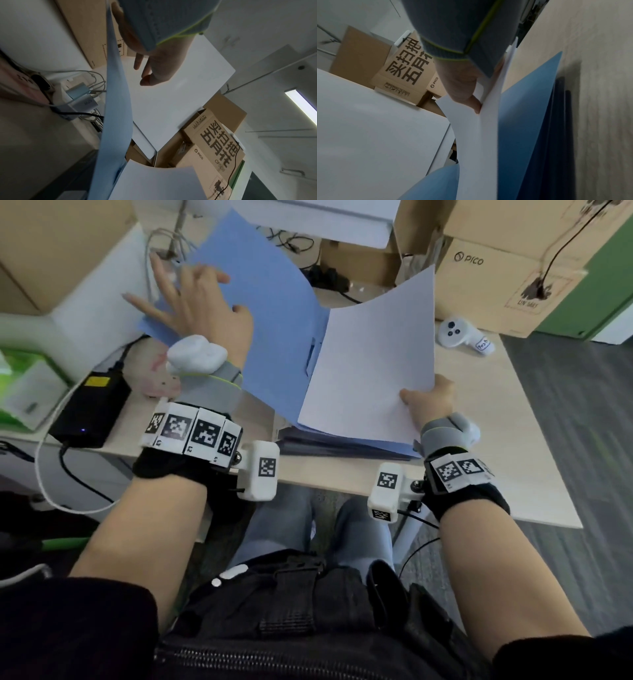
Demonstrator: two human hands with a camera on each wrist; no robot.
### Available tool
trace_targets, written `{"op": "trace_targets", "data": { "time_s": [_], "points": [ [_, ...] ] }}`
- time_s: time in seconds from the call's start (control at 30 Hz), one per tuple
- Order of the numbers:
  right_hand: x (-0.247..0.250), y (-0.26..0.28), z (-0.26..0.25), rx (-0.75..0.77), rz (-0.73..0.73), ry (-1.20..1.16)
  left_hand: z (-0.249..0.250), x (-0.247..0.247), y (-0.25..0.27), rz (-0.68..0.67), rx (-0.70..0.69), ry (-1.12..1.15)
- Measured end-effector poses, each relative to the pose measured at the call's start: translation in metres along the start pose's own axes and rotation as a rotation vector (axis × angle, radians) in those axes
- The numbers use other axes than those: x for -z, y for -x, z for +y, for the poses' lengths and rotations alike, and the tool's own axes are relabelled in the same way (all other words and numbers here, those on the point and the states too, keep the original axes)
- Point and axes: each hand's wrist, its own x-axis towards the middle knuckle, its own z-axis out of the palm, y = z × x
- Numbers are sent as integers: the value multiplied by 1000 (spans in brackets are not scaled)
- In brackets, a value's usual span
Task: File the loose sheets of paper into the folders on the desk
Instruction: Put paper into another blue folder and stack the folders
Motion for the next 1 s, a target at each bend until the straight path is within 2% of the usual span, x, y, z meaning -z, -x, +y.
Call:
{"op": "trace_targets", "data": {
  "time_s": [0.07,0.13,0.27,0.37,0.63,1.0],
  "points": [
    [2,-5,-1,11,-1,51,3,-6,-1,-44,-41,-31],
    [3,-8,-3,30,-12,98,7,-14,-2,-127,-166,-12],
    [2,-17,-2,49,-19,139,29,-40,6,-532,-491,69],
    [1,-20,2,20,-30,154,43,-63,20,-741,-575,-69],
    [-1,-28,12,-40,-51,154,41,-100,35,-879,-574,-268],
    [-4,-30,17,-69,-59,134,36,-104,30,-885,-582,-249]
  ]
}}
